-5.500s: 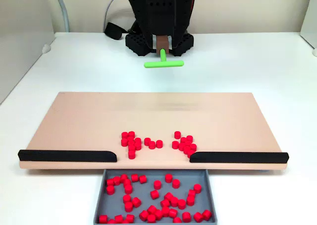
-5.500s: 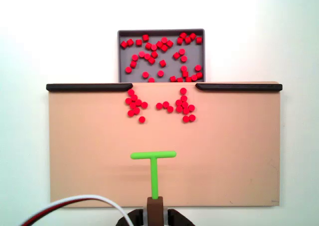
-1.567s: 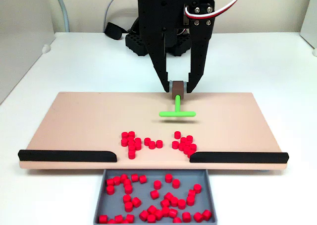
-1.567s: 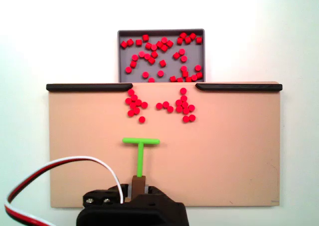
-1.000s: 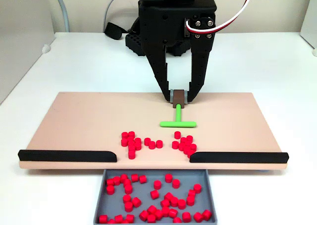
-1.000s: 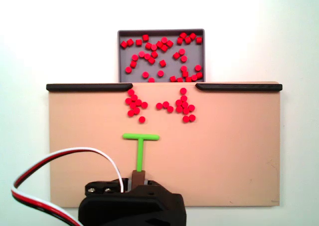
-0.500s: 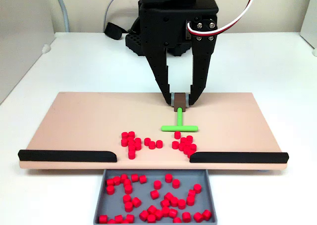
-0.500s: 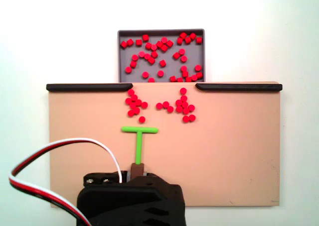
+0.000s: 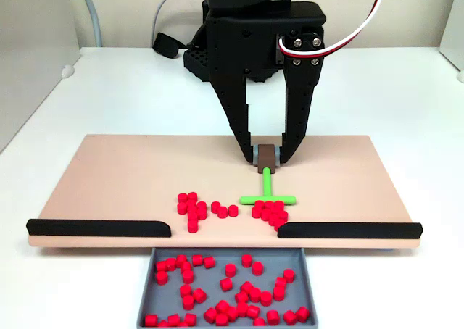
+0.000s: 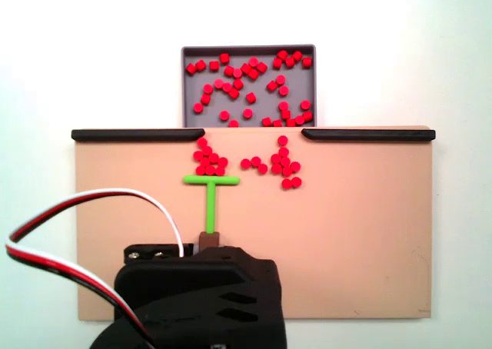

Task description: Gather the bottom side granules

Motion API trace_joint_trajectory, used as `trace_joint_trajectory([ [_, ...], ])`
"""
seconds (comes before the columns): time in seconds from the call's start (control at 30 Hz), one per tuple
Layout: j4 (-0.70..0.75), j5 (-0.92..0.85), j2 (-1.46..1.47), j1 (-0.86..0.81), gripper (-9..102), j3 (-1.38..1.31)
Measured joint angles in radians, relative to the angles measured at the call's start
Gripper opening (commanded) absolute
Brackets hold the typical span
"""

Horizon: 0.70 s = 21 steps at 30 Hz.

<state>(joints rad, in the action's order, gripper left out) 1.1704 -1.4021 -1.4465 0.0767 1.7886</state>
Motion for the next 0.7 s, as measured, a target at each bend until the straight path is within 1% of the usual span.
trace_joint_trajectory([
  [0.27, 0.0, -0.008, 0.035, -0.009, 4, -0.044],
  [0.7, 0.0, -0.017, 0.035, -0.015, 3, -0.046],
])
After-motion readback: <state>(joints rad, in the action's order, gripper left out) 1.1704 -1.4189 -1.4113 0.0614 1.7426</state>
